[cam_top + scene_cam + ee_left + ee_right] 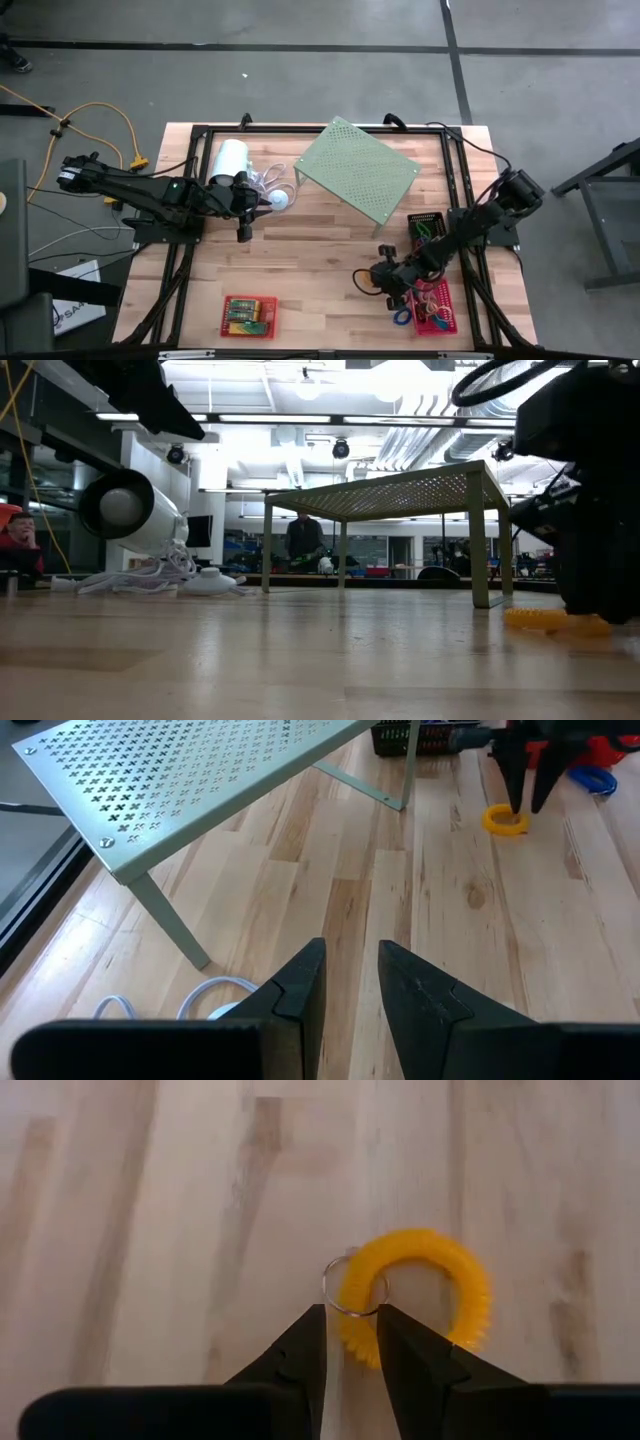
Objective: Pick & Place Office Desk Supplies
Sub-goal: Put the yellow spring keychain into the black bin
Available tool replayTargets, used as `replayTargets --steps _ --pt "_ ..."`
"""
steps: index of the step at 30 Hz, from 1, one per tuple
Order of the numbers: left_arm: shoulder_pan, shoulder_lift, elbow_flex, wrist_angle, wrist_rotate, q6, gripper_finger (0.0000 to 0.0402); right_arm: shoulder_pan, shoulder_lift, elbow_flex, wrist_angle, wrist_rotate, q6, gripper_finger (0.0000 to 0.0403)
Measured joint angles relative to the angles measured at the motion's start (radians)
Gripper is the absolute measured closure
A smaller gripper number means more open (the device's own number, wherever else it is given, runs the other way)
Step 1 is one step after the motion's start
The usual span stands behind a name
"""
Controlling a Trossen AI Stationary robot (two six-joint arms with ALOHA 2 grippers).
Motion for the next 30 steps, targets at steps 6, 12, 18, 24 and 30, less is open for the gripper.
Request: replayTargets --steps 6,12,18,24,30 --pt "0.000 0.000 0.000 0.000 0.000 0.000 0.0313 0.000 0.026 0.002 0.023 0.000 0.013 0.0323" --pt "0.000 0.000 0.000 0.000 0.000 0.000 0.0313 0.000 0.026 0.002 0.020 0.003 0.007 0.0323" --pt "0.000 0.000 0.000 0.000 0.000 0.000 0.0313 0.000 0.026 0.002 0.018 0.005 0.007 0.0323" --pt "0.000 0.000 0.000 0.000 0.000 0.000 0.0313 0.000 0.026 0.001 0.018 0.005 0.007 0.0324" --pt "0.000 0.000 0.000 0.000 0.000 0.000 0.0313 0.000 0.027 0.000 0.015 0.005 0.007 0.0356"
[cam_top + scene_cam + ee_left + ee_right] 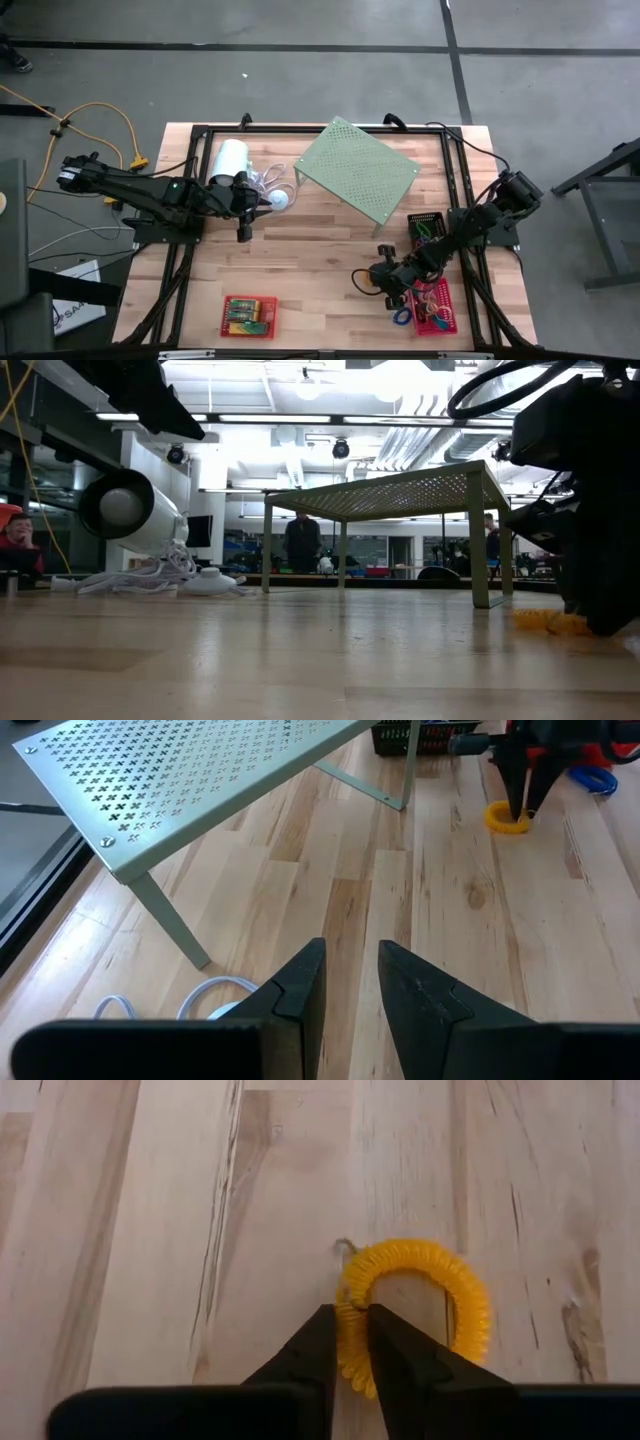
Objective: Pick & Place Office Desk Supplies
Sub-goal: Put the yellow spring keychain into the black bin
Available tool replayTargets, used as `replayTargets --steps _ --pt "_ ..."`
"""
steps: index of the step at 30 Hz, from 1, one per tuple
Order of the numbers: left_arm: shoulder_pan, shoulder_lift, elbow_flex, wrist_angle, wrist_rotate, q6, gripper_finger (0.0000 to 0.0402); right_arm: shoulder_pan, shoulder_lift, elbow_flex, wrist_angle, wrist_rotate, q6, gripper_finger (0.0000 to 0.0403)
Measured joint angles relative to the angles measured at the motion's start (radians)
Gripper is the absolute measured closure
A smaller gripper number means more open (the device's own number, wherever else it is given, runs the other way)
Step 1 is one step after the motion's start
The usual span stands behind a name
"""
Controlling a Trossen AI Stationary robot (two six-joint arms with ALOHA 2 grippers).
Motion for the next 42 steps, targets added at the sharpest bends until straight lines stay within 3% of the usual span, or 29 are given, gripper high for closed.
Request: replayTargets --steps 6,29,42 --pt "0.000 0.000 0.000 0.000 0.000 0.000 0.0313 0.000 0.000 0.000 0.002 0.000 0.000 0.0389" --pt "0.000 0.000 0.000 0.000 0.000 0.000 0.0313 0.000 -0.028 0.017 0.026 0.046 -0.035 0.0389" --pt "0.000 0.000 0.000 0.000 0.000 0.000 0.0313 0.000 -0.128 0.192 -0.324 0.104 -0.038 0.0389"
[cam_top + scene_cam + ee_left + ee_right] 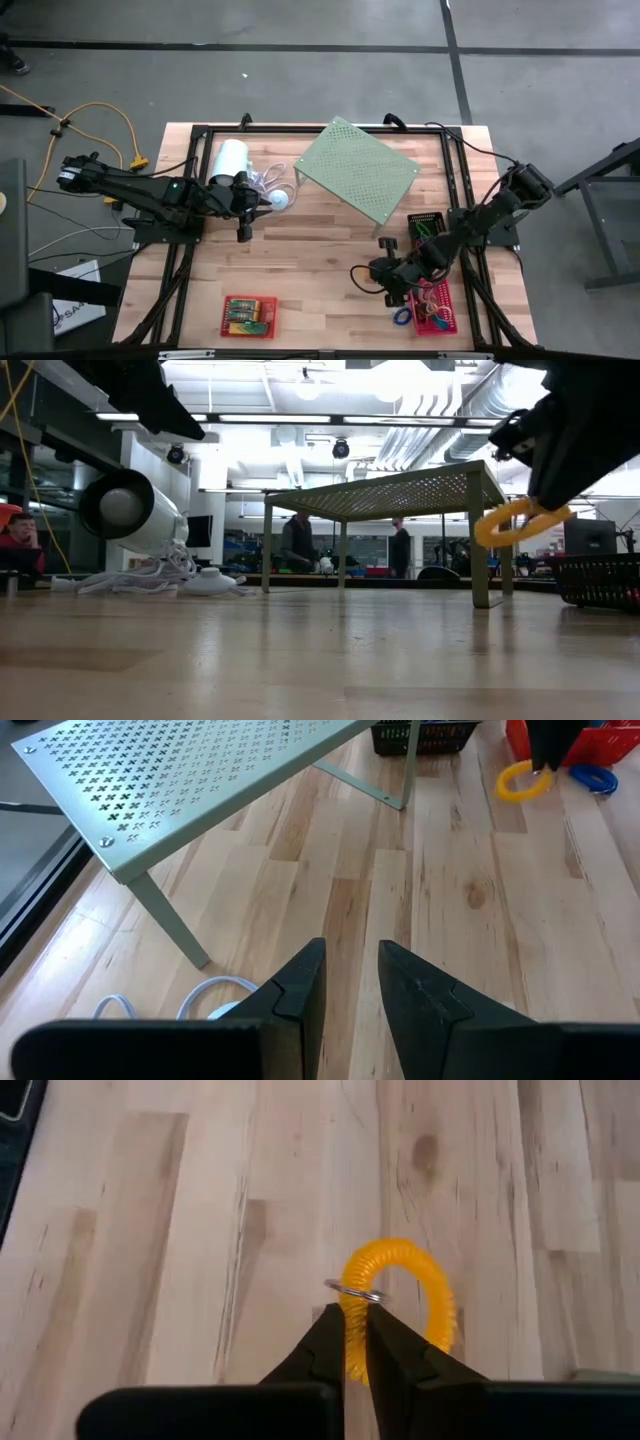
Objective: Pick & Place Office Desk Supplies
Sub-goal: Put the yellow spring keychain into the black bin
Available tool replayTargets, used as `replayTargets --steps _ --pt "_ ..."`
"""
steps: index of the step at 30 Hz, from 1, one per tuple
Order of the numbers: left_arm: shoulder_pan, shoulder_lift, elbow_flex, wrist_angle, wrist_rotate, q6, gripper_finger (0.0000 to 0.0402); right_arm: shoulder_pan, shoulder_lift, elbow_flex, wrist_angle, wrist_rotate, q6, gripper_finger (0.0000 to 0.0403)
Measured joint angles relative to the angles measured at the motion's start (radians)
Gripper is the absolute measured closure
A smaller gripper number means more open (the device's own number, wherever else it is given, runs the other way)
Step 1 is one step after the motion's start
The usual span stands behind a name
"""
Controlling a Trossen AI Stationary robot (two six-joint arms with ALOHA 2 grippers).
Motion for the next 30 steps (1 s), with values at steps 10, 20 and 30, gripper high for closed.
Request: replayTargets --steps 10,20,30 --pt "0.000 0.000 0.000 0.000 0.000 0.000 0.0313 0.025 -0.035 0.010 -0.189 0.086 0.255 0.0389" --pt "0.000 0.000 0.000 0.000 0.000 0.000 0.0313 0.124 -0.121 0.010 -0.501 0.123 0.645 0.0389" --pt "0.000 0.000 0.000 0.000 0.000 0.000 0.0313 0.249 -0.132 0.010 -0.788 0.060 1.054 0.0389"
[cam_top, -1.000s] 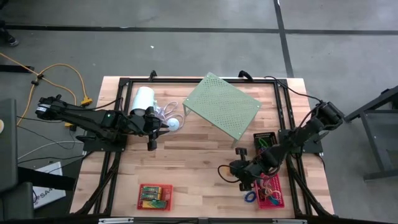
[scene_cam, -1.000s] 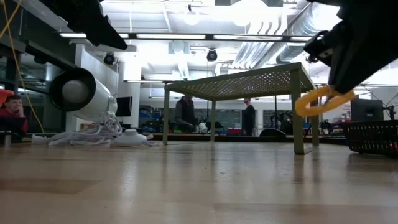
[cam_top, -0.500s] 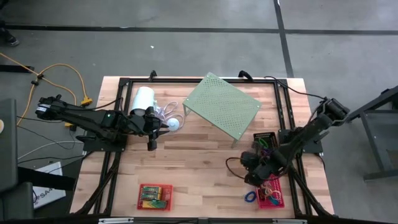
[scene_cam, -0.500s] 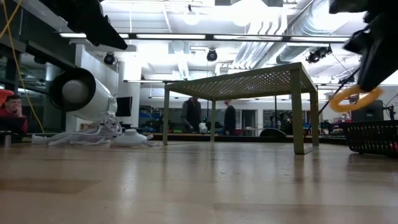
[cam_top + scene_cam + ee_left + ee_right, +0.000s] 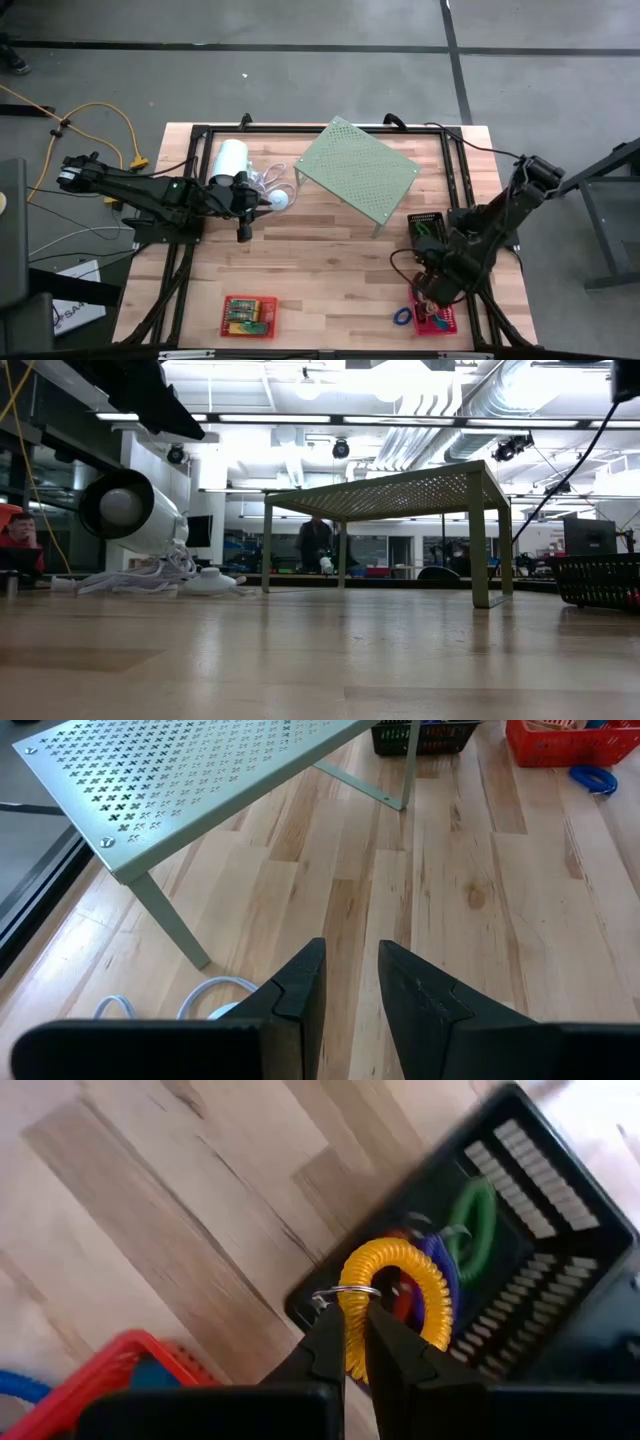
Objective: Pick & Place Office Desk Supplies
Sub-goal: Put the yellow spring keychain into the black bin
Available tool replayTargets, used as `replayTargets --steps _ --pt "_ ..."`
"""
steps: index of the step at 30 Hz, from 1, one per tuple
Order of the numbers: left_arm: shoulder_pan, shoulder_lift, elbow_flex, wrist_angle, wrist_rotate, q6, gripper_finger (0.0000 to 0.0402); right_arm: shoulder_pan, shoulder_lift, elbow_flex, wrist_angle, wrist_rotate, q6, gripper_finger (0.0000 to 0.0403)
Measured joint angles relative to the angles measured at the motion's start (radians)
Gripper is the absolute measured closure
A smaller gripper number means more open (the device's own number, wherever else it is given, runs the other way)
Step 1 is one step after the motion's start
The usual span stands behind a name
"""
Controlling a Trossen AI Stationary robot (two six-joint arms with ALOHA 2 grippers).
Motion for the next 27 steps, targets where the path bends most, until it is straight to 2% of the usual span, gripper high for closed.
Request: replayTargets --steps 7,17,27 --pt "0.000 0.000 0.000 0.000 0.000 0.000 0.0313 0.064 0.000 0.000 -0.044 -0.015 0.134 0.0389" --pt "0.000 0.000 0.000 0.000 0.000 0.000 0.0313 0.073 0.000 0.000 -0.056 -0.013 0.152 0.0389" --pt "0.000 0.000 0.000 0.000 0.000 0.000 0.0313 0.058 0.000 -0.065 -0.125 -0.010 0.192 0.0356"
